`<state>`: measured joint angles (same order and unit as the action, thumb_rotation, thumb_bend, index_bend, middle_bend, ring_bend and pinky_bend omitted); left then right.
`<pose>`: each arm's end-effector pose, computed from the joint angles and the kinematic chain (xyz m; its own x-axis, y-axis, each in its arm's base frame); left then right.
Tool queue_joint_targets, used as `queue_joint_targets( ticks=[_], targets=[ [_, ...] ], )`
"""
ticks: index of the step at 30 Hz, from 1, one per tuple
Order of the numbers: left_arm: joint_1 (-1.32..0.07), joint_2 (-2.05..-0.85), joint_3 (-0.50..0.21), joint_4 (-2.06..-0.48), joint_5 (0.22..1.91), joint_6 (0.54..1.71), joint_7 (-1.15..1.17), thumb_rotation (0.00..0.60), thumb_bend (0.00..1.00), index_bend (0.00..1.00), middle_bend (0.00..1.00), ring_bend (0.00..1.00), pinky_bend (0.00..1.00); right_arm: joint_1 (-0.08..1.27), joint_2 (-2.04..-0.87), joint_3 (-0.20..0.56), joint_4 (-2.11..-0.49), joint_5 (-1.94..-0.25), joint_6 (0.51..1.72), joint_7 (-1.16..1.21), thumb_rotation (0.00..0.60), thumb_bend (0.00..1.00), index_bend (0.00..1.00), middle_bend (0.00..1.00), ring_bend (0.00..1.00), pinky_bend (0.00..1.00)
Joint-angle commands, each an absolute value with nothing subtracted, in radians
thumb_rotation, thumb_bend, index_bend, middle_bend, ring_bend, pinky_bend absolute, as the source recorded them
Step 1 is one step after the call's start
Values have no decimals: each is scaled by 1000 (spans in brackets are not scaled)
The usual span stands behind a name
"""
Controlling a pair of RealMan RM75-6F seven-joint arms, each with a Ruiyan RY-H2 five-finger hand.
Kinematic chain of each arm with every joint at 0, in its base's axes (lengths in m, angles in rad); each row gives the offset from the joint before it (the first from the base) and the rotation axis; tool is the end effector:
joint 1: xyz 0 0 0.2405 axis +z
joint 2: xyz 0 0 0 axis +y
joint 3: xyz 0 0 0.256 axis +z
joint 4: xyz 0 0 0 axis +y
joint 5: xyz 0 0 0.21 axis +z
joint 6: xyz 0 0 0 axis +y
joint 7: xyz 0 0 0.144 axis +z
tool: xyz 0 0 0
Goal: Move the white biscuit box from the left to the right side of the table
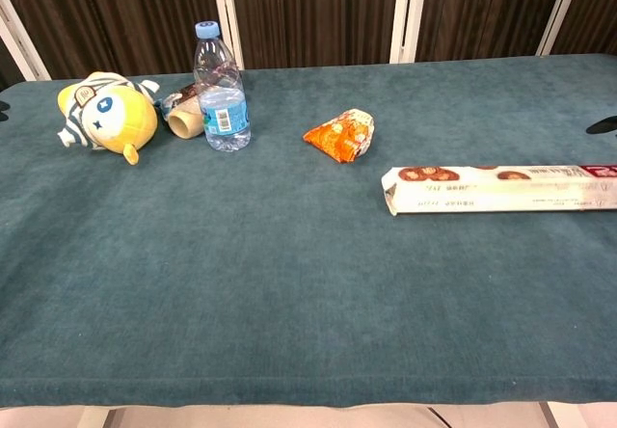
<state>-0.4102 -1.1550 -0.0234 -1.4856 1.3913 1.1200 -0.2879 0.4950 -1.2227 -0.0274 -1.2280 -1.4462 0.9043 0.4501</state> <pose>-0.2990 0.2759 0.1186 0.2338 0.2684 0.9345 0.9713 -0.1076 -0.2121 -0.3401 -0.3026 0.1035 0.3005 -0.4298 0.8515 -0.9521 -0.0827 0.2942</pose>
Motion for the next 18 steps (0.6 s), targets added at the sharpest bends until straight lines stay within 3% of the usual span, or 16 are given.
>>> queue_joint_targets(
  ticks=[1,4,6,9,13,18],
  targets=[
    [-378,-1081,15,-1570,1379,1109,-238,595,278,0,70,12,135,443,-1127,-28,-1347,-1437,990,366,600,114,0,0,0,14],
    [-332,-1021,41,-1658,1355,1147,-152,600,327,0,61,14,135,363,-1048,-25,-1484,-1401,1127,192,600,112,0,0,0,2],
    [-272,-1020,53,-1698,1347,1243,-63,600,353,0,60,14,133,271,-1013,-26,-1608,-1363,1293,-28,600,112,0,0,0,0],
    [-191,-1074,66,-1701,1406,1395,-9,600,356,0,60,14,127,163,-1051,-29,-1724,-1343,1494,-249,600,112,0,0,0,0],
    [-167,-1111,86,-1652,1514,1453,-37,600,362,0,52,14,119,117,-1098,-44,-1741,-1395,1564,-298,600,112,0,0,0,0],
    [-146,-1120,78,-1644,1519,1472,-36,600,364,0,47,13,113,100,-1105,-40,-1730,-1429,1574,-283,600,112,0,0,0,0]
  ],
)
